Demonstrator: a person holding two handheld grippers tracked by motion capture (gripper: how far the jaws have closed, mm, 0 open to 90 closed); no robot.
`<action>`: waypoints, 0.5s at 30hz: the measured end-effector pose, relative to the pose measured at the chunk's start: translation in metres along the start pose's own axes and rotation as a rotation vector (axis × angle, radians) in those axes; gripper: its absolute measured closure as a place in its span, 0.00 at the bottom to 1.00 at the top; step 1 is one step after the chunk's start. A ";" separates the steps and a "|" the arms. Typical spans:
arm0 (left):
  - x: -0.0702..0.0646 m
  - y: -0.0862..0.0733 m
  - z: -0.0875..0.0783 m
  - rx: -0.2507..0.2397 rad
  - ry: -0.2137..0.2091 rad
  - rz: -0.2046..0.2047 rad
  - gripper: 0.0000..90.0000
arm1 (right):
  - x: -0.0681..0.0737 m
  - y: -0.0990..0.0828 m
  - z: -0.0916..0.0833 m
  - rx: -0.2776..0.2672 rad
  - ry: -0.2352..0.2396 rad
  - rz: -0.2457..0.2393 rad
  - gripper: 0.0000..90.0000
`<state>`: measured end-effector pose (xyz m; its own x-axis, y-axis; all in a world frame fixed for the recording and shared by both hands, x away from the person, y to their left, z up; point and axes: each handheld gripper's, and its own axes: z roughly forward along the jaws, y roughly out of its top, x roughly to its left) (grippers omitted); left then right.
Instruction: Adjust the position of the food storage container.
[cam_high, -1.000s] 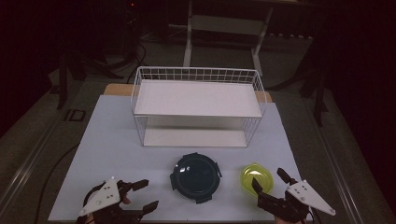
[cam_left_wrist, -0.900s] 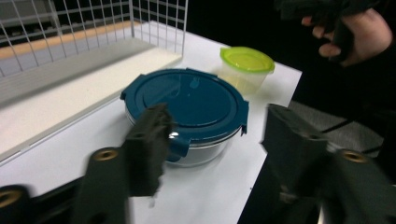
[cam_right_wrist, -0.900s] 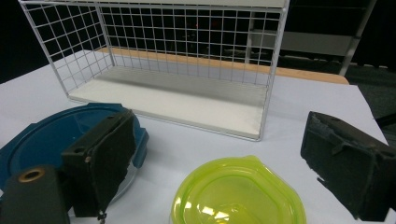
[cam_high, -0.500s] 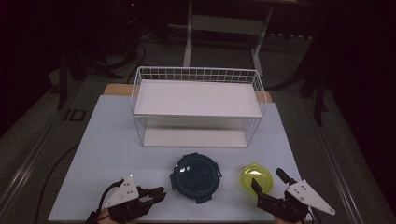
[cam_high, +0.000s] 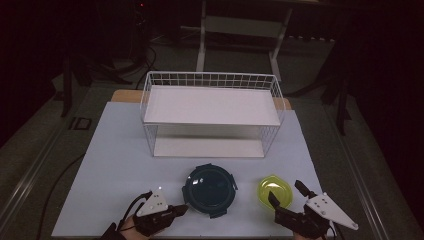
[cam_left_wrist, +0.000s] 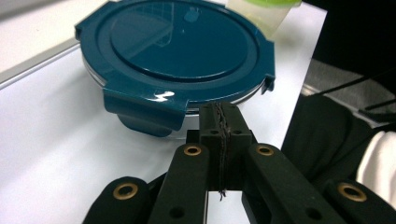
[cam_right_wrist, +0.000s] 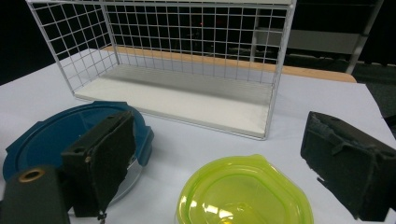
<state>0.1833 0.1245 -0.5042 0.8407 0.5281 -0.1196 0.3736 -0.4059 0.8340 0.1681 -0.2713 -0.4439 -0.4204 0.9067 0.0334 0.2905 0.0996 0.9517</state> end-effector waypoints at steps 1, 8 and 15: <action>0.000 0.000 0.001 0.002 0.003 -0.001 0.98 | 0.000 0.000 0.000 0.001 0.001 0.000 0.11; 0.007 -0.002 0.006 0.013 0.027 -0.014 0.98 | -0.001 0.000 0.000 0.003 0.006 0.006 0.11; 0.008 -0.001 0.006 0.016 0.032 -0.006 0.99 | -0.001 0.000 -0.001 -0.001 0.008 0.005 0.11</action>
<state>0.1919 0.1249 -0.5094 0.8255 0.5542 -0.1065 0.3847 -0.4146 0.8247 0.1679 -0.2725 -0.4437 -0.4259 0.9039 0.0407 0.2915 0.0945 0.9519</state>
